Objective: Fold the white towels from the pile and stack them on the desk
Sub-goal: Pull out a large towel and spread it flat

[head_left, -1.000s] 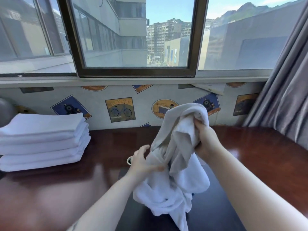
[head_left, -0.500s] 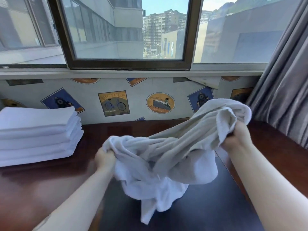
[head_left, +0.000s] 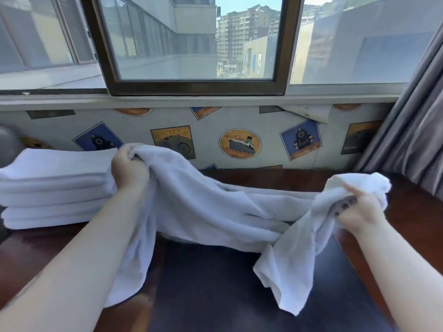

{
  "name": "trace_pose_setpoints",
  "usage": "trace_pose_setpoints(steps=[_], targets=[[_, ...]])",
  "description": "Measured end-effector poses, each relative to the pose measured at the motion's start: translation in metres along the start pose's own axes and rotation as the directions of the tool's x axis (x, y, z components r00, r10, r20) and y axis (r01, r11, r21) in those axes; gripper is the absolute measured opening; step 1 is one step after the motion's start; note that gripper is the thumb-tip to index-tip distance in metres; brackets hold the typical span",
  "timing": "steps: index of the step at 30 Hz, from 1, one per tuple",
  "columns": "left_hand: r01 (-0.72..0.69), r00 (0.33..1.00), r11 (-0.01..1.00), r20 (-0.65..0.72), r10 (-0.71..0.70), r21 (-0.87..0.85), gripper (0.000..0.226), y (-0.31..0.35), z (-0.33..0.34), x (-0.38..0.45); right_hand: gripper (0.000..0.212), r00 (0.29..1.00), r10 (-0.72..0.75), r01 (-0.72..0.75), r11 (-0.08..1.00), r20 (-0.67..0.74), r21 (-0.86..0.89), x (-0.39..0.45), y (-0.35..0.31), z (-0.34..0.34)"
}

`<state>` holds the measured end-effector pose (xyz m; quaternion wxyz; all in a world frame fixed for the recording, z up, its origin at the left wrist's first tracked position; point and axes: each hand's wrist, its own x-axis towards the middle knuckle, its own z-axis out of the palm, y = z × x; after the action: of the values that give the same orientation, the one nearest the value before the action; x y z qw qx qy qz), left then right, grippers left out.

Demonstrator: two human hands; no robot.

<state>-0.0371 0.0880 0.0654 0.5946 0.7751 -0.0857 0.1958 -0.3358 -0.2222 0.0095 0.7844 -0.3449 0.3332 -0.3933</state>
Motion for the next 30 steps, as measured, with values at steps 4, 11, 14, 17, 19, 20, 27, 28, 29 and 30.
trace_pose_setpoints(steps=[4,11,14,17,19,20,27,28,29,30], targets=[[0.085,0.906,0.9,0.343,-0.249,0.428,0.053,-0.058,0.035,-0.033,0.018,0.969,-0.025,-0.108,0.852,-0.248,-0.512,0.021,0.038,-0.024],[-0.26,0.779,0.717,0.579,-0.24,0.647,0.035,-0.147,0.044,-0.193,0.048,0.973,-0.135,0.206,0.126,0.189,-0.97,-0.047,0.17,-0.085],[-0.236,0.623,0.769,0.7,-0.349,0.594,0.068,-0.157,0.051,-0.24,0.09,0.888,0.264,0.399,-0.035,0.376,-0.916,-0.066,0.208,-0.098],[-0.007,0.586,0.868,0.706,-0.398,0.496,0.084,-0.151,0.063,-0.249,0.082,0.879,0.268,0.459,-0.258,0.394,-0.85,-0.062,0.211,-0.104],[0.069,0.602,0.892,0.694,-0.395,0.448,0.091,-0.144,0.069,-0.249,0.072,0.878,0.239,0.475,-0.322,0.415,-0.819,-0.057,0.204,-0.111],[0.087,0.61,0.901,0.692,-0.386,0.426,0.093,-0.142,0.07,-0.247,0.069,0.897,0.191,0.44,-0.312,0.398,-0.842,-0.053,0.199,-0.121],[0.031,0.783,0.866,0.526,-0.331,0.499,0.055,-0.153,0.079,-0.209,0.016,0.926,-0.317,-0.125,0.26,-0.207,-0.958,-0.025,0.16,-0.158],[-0.083,0.795,0.815,0.532,-0.293,0.574,0.065,-0.159,0.081,-0.209,0.01,0.903,-0.35,-0.151,0.288,-0.251,-0.946,-0.024,0.156,-0.156],[-0.191,0.801,0.782,0.554,-0.225,0.594,0.069,-0.164,0.086,-0.21,0.009,0.876,-0.389,-0.171,0.303,-0.286,-0.937,-0.023,0.154,-0.152],[-0.261,0.786,0.771,0.591,-0.18,0.581,0.071,-0.166,0.091,-0.215,0.011,0.849,-0.443,-0.16,0.303,-0.287,-0.94,-0.023,0.154,-0.146]])
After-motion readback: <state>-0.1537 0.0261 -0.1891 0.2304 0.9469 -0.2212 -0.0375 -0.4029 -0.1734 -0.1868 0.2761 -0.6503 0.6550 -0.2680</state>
